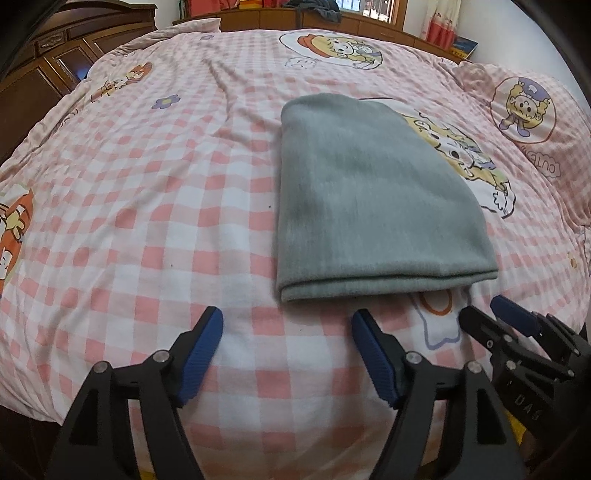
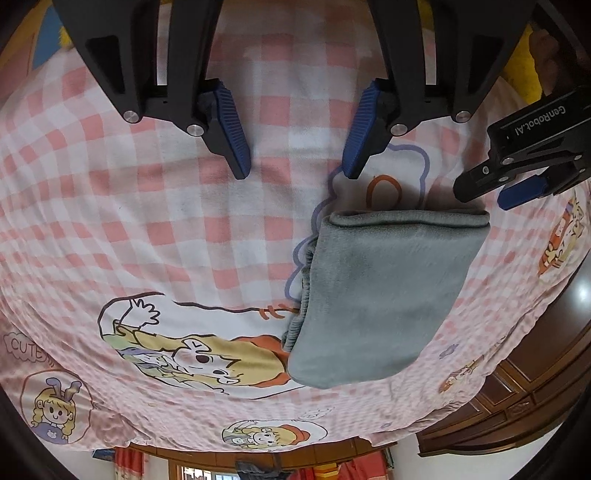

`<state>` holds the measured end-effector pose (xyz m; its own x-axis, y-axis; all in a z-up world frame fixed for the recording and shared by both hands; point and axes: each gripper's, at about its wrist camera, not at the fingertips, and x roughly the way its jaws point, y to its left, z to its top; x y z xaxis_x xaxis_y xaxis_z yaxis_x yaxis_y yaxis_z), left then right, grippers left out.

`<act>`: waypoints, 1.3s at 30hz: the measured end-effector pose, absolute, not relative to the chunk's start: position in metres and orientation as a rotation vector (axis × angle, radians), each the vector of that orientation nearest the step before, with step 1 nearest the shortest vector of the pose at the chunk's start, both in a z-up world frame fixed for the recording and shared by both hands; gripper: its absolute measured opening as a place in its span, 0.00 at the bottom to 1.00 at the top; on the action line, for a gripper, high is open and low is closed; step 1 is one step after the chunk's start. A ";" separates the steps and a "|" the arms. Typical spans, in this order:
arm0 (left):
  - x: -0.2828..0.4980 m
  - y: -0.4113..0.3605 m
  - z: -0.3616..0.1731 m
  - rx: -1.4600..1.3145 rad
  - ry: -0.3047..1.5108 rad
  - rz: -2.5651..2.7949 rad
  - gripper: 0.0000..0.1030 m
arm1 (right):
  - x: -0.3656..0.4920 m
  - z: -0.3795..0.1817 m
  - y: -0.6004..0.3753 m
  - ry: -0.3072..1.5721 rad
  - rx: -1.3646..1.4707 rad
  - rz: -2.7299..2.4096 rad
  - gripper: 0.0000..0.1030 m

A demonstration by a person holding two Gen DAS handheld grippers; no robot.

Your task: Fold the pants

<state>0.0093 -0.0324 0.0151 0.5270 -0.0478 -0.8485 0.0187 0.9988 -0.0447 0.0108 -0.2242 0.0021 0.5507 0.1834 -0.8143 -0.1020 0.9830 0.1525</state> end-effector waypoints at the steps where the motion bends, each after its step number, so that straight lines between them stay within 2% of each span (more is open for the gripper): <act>1: 0.009 -0.032 0.015 -0.034 1.015 -0.040 0.74 | 0.011 0.002 -0.223 0.972 0.089 0.168 0.52; 39: 0.007 -0.035 0.012 -0.027 1.003 -0.035 0.76 | 0.010 0.002 -0.221 0.967 0.091 0.167 0.59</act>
<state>0.0072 -0.0346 0.0118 0.5373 -0.0420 -0.8424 0.0175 0.9991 -0.0386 0.0104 -0.2215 0.0017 0.5560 0.1822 -0.8109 -0.1008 0.9833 0.1519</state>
